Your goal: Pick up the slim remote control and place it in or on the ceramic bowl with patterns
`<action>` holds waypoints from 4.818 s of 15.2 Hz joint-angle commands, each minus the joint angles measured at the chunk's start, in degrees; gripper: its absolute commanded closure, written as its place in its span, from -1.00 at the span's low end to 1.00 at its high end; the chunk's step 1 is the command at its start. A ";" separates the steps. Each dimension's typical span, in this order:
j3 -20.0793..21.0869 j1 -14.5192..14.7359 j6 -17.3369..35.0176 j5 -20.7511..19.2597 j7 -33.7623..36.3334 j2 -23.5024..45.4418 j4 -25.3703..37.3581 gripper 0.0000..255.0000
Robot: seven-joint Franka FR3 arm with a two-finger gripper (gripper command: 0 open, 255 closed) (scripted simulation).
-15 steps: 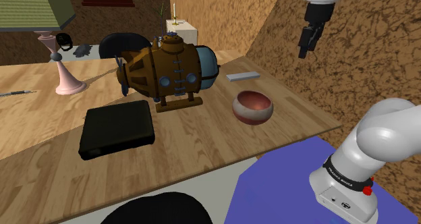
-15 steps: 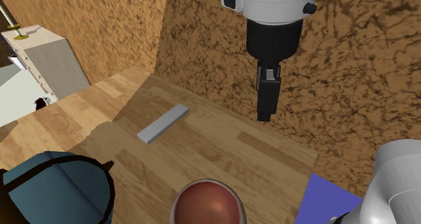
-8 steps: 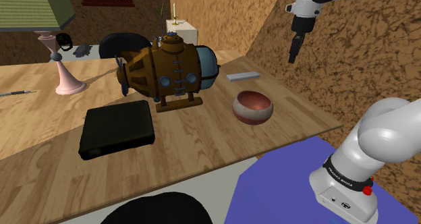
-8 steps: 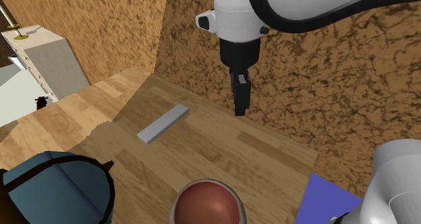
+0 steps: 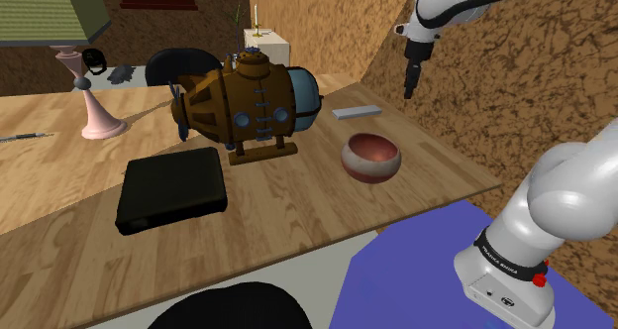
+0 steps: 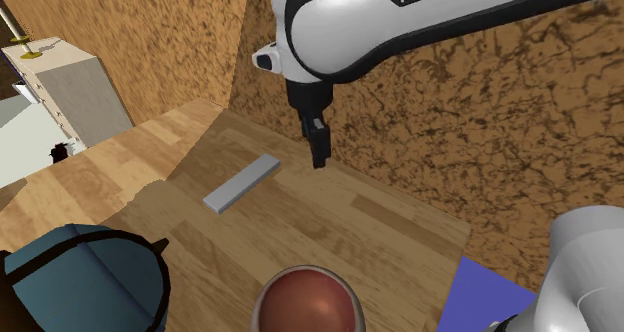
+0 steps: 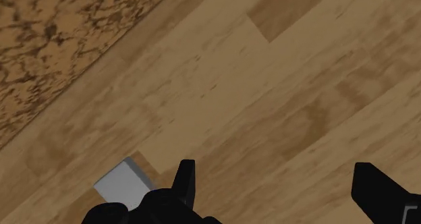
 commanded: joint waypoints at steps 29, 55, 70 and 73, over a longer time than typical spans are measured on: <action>0.31 -1.62 15.83 20.35 -39.52 40.01 23.29 -1.00; -0.76 -0.94 6.84 17.93 -37.99 35.23 27.83 1.00; -1.32 -0.85 -3.68 16.47 -37.02 32.45 35.80 1.00; -1.40 -0.92 -5.90 16.34 -36.91 32.24 37.82 1.00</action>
